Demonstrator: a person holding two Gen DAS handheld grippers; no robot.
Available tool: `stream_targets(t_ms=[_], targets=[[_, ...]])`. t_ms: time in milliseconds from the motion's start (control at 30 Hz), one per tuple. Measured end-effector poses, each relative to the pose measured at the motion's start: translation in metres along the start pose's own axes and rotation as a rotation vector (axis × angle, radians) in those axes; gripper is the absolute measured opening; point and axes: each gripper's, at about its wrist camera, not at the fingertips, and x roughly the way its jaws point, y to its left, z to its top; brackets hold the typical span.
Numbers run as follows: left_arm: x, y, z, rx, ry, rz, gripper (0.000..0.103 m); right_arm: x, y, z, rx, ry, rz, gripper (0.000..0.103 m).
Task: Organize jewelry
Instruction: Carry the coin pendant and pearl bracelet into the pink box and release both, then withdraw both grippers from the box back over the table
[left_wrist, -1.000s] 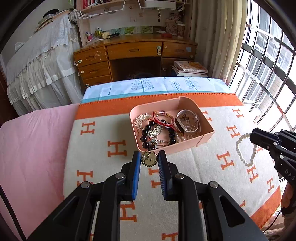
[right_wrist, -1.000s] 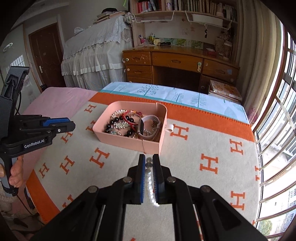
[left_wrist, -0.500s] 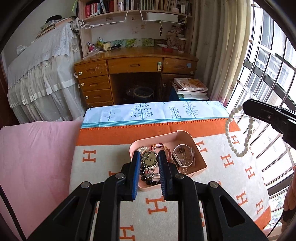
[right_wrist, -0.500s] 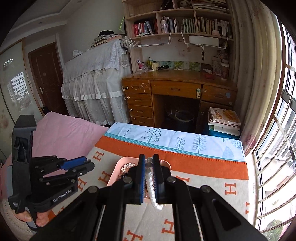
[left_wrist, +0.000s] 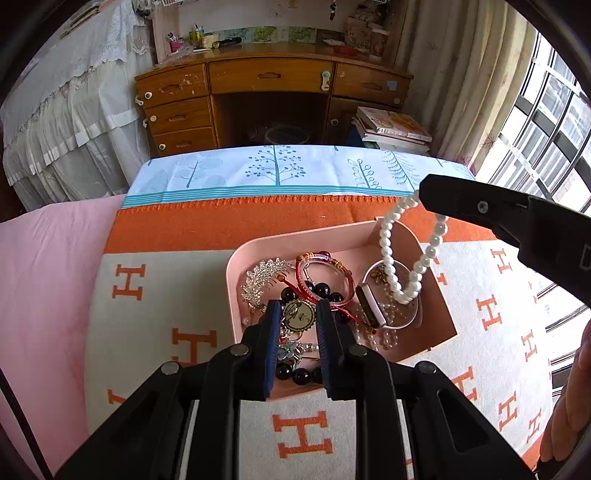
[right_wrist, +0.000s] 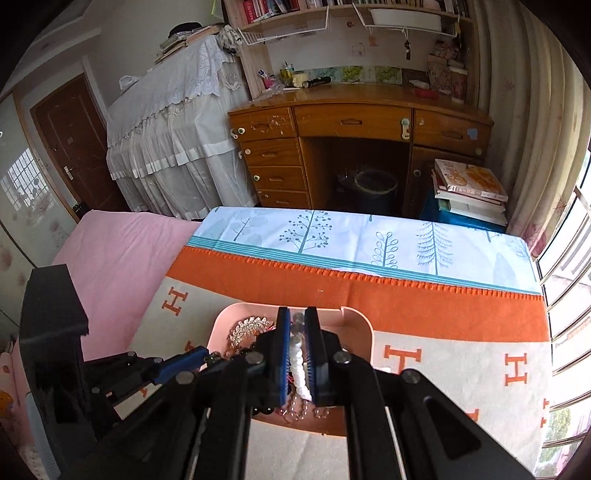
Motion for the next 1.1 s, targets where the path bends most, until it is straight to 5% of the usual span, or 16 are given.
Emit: stream_targets(t_ms=[200, 267, 333, 400, 1000, 1100], targets=[[0.021, -0.008, -0.001, 0.020, 0.024, 0.003, 0.017, 0.025, -0.009, -0.004, 0.026, 0.033, 0.014, 0.008], [0.022, -0.011, -0.002, 0.035, 0.018, 0.007, 0.025, 0.031, -0.014, -0.008, 0.034, 0.053, -0.015, 0.009], [0.019, -0.014, -0.003, 0.047, 0.003, 0.018, 0.055, 0.034, -0.021, -0.012, 0.044, 0.064, -0.033, 0.009], [0.012, -0.015, -0.004, 0.056, -0.030, 0.031, 0.072, 0.032, -0.027, -0.017, 0.053, 0.068, -0.039, 0.009], [-0.082, -0.027, -0.040, 0.105, -0.137, 0.109, 0.091, -0.066, -0.032, -0.070, 0.054, -0.050, -0.038, 0.009], [-0.105, -0.029, -0.053, 0.101, -0.179, 0.124, 0.102, -0.085, -0.029, -0.086, 0.053, -0.074, -0.045, 0.011]])
